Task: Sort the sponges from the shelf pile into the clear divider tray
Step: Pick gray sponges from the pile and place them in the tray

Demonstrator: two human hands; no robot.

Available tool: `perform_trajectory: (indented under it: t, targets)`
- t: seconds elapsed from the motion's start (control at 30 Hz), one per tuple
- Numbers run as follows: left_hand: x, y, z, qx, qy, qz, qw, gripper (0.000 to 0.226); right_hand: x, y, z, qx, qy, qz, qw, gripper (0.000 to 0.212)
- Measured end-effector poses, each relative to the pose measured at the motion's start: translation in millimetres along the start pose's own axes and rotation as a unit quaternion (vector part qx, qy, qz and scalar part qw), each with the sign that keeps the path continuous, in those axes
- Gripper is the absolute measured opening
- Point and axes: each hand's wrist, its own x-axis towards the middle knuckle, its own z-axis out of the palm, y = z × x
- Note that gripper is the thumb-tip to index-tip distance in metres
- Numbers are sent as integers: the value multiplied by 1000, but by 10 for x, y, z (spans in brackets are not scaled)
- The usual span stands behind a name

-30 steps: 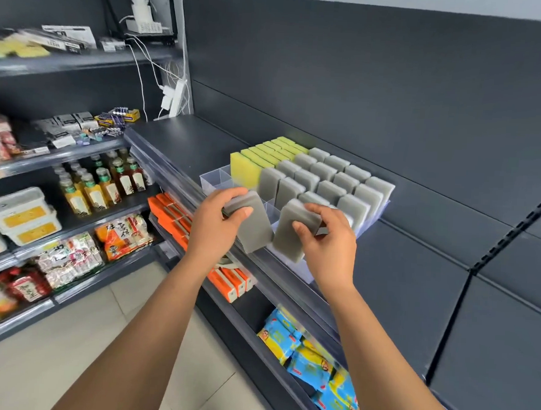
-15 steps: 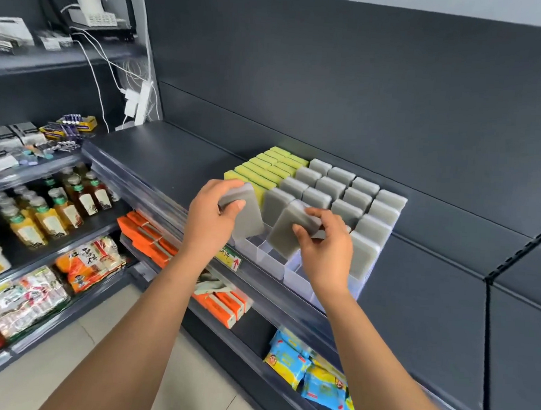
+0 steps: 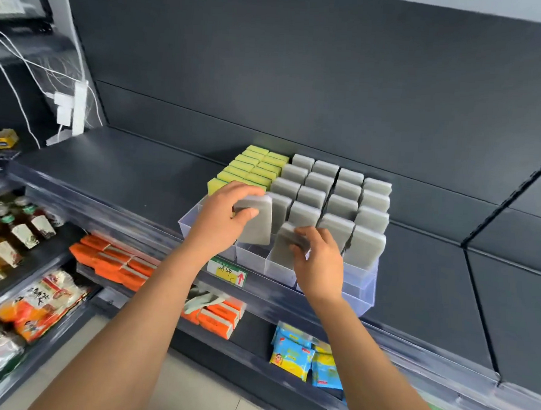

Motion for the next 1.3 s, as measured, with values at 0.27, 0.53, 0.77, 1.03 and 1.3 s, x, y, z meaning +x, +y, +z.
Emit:
perform_trajectory:
  t: [0.27, 0.53, 0.77, 1.03, 1.3]
  targets:
    - [104, -74, 30, -14, -69, 19, 997, 31, -21, -2, 92, -92, 70, -68, 991, 26]
    - [192, -108, 147, 14, -116, 49, 992, 30, 15, 4, 58, -144, 66, -97, 983, 32]
    - [197, -248, 233, 14, -145, 43, 988, 30, 28, 31, 61, -150, 71, -107, 980, 36]
    - [93, -451, 370, 104, -95, 99, 985, 33, 14, 42, 84, -159, 85, -125, 976, 32]
    - [4, -391, 452, 155, -46, 141, 977, 34, -37, 12, 96, -179, 76, -123, 973, 31]
